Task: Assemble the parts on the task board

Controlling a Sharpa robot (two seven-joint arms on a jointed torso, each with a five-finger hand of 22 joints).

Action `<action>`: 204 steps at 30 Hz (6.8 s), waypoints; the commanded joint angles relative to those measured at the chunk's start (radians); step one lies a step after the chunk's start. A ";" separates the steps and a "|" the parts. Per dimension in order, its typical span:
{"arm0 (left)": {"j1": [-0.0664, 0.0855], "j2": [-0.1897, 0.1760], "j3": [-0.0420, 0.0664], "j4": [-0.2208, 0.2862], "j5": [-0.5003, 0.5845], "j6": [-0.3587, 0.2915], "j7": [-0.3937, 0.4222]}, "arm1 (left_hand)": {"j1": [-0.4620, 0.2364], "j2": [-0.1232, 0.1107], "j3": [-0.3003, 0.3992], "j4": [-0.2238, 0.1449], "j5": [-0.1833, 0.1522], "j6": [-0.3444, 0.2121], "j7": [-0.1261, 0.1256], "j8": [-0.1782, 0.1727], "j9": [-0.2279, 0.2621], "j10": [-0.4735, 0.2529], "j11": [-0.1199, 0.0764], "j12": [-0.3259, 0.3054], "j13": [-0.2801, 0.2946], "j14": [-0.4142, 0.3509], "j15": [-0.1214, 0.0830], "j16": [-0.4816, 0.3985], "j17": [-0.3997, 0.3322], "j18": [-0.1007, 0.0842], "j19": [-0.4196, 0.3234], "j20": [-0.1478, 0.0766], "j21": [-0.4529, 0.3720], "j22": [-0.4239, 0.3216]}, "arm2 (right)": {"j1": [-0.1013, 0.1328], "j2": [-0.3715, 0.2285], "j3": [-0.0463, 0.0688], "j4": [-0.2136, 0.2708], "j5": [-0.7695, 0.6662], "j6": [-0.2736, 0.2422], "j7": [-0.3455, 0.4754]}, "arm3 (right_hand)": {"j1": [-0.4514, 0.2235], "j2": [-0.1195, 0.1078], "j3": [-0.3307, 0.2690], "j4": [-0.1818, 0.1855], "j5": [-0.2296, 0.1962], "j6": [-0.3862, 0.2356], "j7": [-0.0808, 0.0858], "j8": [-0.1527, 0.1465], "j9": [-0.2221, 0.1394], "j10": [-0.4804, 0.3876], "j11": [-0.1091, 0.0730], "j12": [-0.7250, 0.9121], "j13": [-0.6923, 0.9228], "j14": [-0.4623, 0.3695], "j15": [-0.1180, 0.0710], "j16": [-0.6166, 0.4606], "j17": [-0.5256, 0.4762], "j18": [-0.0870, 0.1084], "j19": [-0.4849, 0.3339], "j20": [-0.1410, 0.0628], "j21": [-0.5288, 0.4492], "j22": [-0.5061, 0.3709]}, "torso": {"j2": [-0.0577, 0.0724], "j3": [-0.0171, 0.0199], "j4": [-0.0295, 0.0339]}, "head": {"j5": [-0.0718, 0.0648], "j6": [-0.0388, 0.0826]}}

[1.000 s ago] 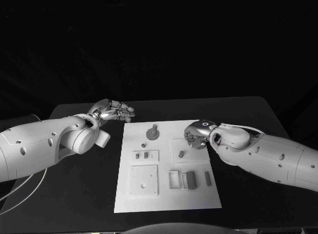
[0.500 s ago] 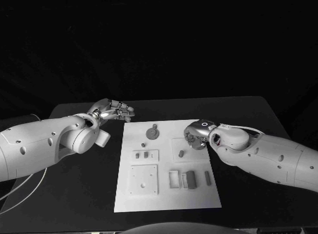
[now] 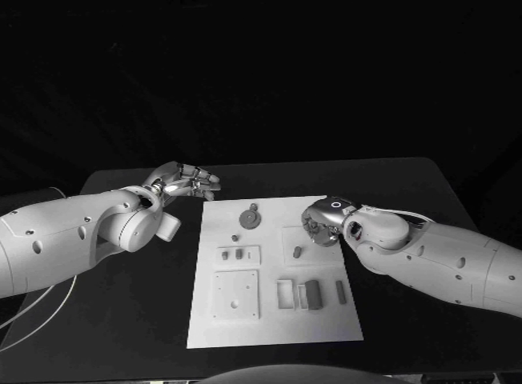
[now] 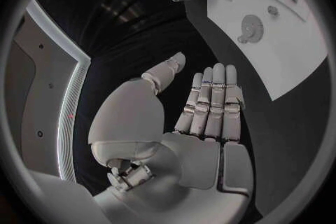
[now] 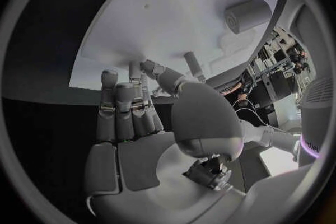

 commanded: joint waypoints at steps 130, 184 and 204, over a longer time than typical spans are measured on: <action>0.006 0.037 0.001 -0.037 0.006 0.005 -0.017 | -0.005 -0.003 -0.011 0.001 0.000 -0.010 0.003 0.002 -0.004 0.000 0.000 0.001 -0.005 0.012 -0.002 -0.016 0.017 0.004 0.008 0.000 -0.013 -0.006 | -0.048 0.168 -0.060 0.166 0.087 0.076 0.053 | -0.015 -0.001 0.012 0.001 0.001 0.088 -0.036 -0.011 0.017 0.010 0.001 -0.023 0.002 0.015 -0.001 -0.016 -0.001 0.012 0.013 -0.003 -0.001 0.016 | 0.000 -0.0015 0.0002 | 0.167 -0.067; 0.007 0.040 0.001 -0.033 0.000 0.008 -0.027 | -0.006 -0.003 -0.012 0.003 0.000 -0.013 0.004 0.001 -0.005 -0.004 0.001 -0.001 -0.008 0.012 -0.001 -0.021 0.023 0.003 0.008 0.000 -0.014 -0.008 | -0.048 0.193 -0.085 0.124 0.094 0.123 0.050 | -0.027 0.002 0.009 0.002 0.001 0.074 -0.029 -0.024 0.022 -0.001 0.007 -0.038 0.000 0.008 0.004 -0.019 0.002 0.012 0.007 -0.001 -0.004 0.017 | 0.000 -0.0011 0.0001 | 0.175 -0.073; 0.007 0.036 0.001 -0.034 -0.001 0.009 -0.030 | -0.006 -0.004 -0.013 0.003 0.000 -0.015 0.004 0.001 -0.006 -0.006 0.002 -0.001 -0.008 0.011 -0.001 -0.023 0.025 0.003 0.008 0.000 -0.014 -0.008 | -0.048 0.169 -0.085 0.139 0.104 0.045 0.043 | -0.041 -0.073 -0.071 0.003 0.001 -0.097 0.037 -0.136 -0.038 -0.054 0.033 -0.082 -0.008 -0.003 0.029 -0.015 0.012 0.012 0.001 0.002 -0.005 0.017 | 0.000 -0.0004 -0.0004 | 0.172 -0.068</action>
